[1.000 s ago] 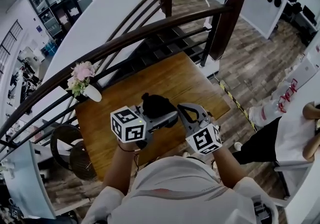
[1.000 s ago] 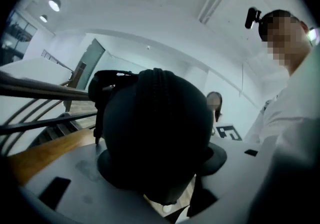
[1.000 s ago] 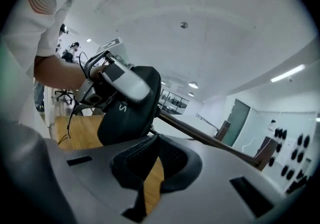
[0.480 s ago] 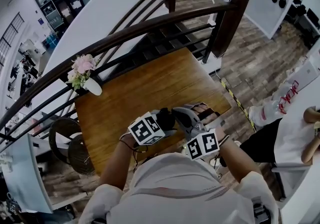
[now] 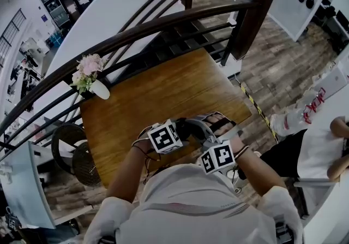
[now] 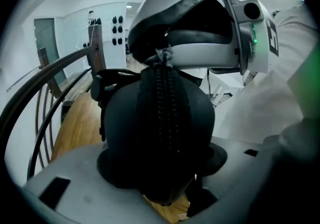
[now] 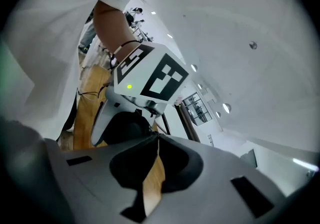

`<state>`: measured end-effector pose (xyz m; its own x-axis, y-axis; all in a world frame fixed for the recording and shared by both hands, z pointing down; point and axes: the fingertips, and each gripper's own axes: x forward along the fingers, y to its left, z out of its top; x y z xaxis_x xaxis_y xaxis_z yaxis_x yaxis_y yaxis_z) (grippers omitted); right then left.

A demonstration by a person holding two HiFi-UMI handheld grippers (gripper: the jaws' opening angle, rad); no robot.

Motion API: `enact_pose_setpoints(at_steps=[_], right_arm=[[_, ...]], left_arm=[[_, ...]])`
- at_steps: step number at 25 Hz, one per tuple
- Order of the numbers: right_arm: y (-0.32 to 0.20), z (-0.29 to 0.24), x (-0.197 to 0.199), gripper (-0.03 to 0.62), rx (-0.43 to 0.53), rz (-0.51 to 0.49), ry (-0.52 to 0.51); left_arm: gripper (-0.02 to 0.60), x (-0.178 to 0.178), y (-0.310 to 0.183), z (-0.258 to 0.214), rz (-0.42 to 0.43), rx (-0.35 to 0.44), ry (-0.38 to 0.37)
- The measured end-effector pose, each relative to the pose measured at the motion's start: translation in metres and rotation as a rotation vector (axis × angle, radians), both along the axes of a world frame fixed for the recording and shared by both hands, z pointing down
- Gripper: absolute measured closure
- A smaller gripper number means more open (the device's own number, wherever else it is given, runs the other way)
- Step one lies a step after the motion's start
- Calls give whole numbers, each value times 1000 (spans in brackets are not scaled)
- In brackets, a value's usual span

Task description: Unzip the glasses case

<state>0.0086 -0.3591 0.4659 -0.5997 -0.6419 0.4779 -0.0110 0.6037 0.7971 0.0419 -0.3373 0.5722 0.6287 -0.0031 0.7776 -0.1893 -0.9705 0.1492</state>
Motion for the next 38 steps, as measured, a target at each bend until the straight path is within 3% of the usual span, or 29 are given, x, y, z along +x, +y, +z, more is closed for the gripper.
enact_pose_setpoints(at_steps=[4, 8, 13, 18, 23, 38], right_arm=[[-25, -19, 14, 500, -136, 137, -247], [-59, -43, 50, 509, -184, 314, -503], [-90, -61, 99, 542, -260, 527, -821], [-105, -57, 145, 543, -309, 667, -1028], [-103, -60, 164, 543, -292, 706, -1076], [-100, -67, 156, 542, -273, 668, -1058]], left_arm=[[321, 7, -29, -27, -158, 53, 196], [321, 1, -62, -69, -356, 165, 384], [320, -32, -92, -119, -613, 350, 540], [319, -79, -104, -174, -813, 539, 652], [319, -98, -101, -188, -908, 567, 716], [319, -92, -101, -180, -901, 553, 710]])
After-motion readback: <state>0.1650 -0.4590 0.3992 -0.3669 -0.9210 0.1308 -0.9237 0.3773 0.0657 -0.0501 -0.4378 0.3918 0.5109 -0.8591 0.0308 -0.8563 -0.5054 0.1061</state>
